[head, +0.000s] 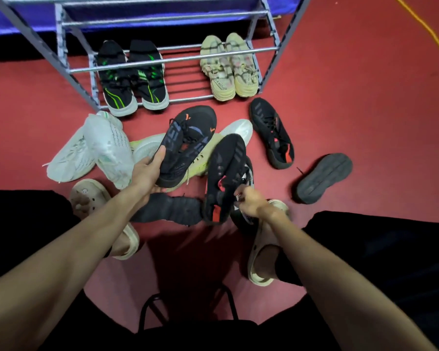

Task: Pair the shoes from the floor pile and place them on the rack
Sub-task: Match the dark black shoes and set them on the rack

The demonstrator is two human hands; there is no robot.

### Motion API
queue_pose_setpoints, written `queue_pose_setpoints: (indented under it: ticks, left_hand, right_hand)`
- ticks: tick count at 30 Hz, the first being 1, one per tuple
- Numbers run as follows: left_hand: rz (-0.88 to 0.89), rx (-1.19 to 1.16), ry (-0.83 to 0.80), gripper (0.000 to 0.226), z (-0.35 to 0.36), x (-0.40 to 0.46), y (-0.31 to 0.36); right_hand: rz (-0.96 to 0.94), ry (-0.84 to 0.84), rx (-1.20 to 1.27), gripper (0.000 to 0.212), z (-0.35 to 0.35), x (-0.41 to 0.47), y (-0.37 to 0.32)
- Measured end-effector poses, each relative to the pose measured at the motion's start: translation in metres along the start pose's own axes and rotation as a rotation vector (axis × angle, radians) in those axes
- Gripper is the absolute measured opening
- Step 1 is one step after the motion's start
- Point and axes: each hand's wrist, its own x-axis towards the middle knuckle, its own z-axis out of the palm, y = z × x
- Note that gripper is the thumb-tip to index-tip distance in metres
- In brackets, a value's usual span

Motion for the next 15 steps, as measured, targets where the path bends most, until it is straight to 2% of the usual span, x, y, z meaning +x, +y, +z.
queue_pose_setpoints:
  ticks: [2,3,6,8,12,15]
  left_hand:
    - [0.002,0.015,-0.036,0.037,0.013,-0.004,0.001]
    - [0.002,0.027,-0.055,0.038,0.021,-0.005,0.001]
    - [-0.006,0.091,-0.117,0.047,0.053,-0.011,0.005]
    - [0.013,0.102,-0.177,0.044,0.082,-0.016,0.007]
    - [0.014,0.115,-0.223,0.049,0.13,-0.018,0.004]
    - [-0.041,0.157,-0.243,0.062,0.157,-0.012,-0.003]
  right_hand:
    - [0.011,-0.006,-0.117,0.024,-0.041,0.006,0.009]
    - [0.033,0.05,-0.134,0.023,-0.064,0.01,0.015]
    - [0.175,0.303,-0.025,0.024,-0.114,0.025,0.046]
    - [0.343,0.407,0.094,0.03,-0.122,0.037,0.075]
    - [0.7,0.452,0.323,0.076,-0.09,0.052,0.116]
    - [0.823,0.464,0.381,0.099,-0.07,0.067,0.136]
